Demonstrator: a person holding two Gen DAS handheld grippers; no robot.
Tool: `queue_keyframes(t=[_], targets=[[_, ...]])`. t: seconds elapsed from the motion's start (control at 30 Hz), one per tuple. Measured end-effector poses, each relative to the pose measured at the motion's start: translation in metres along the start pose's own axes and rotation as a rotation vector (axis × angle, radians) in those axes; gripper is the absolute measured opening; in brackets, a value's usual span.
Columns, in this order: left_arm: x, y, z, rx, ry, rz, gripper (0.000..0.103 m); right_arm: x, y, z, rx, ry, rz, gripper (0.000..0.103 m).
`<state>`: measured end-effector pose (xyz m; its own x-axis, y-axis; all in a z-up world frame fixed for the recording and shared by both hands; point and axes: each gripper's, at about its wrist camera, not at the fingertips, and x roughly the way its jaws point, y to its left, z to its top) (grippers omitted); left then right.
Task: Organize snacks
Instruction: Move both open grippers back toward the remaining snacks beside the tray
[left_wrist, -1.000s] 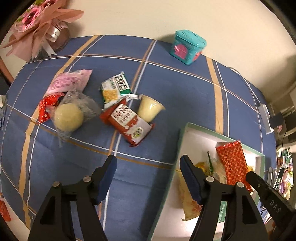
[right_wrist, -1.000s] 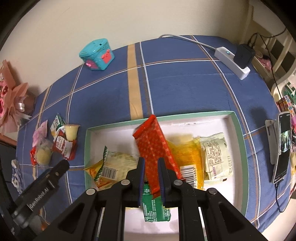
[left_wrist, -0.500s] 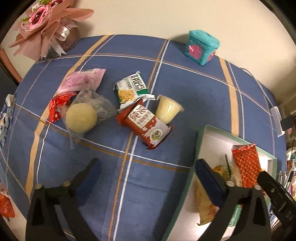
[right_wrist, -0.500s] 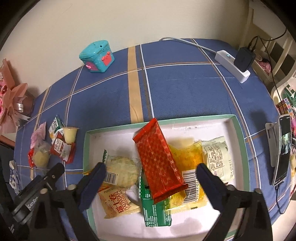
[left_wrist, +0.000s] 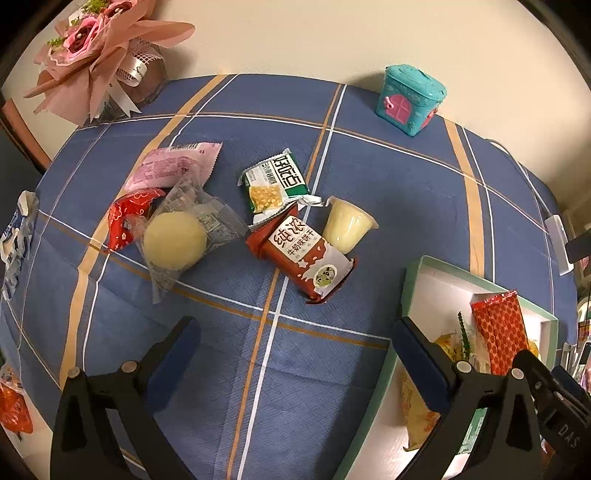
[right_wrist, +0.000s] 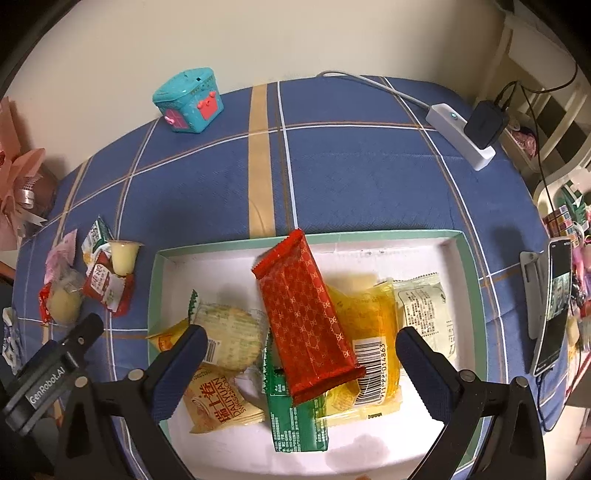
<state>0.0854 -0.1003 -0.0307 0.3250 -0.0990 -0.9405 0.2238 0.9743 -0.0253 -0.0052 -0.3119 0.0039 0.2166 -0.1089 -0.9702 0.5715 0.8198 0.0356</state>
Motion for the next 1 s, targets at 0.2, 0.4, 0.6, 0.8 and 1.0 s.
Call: queue_keyframes(t=[0.2, 0.4, 0.6, 0.8, 1.0], targets=[[-0.013, -0.002, 0.003, 0.039, -0.041, -0.004, 0.103, -0.005, 0.002, 0.001, 0.023, -0.014, 0.014, 0.103], [-0.027, 0.004, 0.009, 0.030, -0.099, -0.037, 0.103, -0.009, 0.011, 0.003, 0.034, -0.024, 0.047, 0.103], [-0.039, 0.016, 0.014, 0.006, -0.146, -0.059, 0.103, -0.017, 0.031, 0.006, -0.002, -0.056, 0.046, 0.103], [-0.047, 0.027, 0.018, 0.018, -0.191, -0.066, 0.103, -0.020, 0.053, 0.005, -0.052, -0.074, 0.031, 0.103], [-0.055, 0.045, 0.023, 0.005, -0.248, -0.101, 0.103, -0.025, 0.077, 0.004, -0.089, -0.114, 0.048, 0.103]])
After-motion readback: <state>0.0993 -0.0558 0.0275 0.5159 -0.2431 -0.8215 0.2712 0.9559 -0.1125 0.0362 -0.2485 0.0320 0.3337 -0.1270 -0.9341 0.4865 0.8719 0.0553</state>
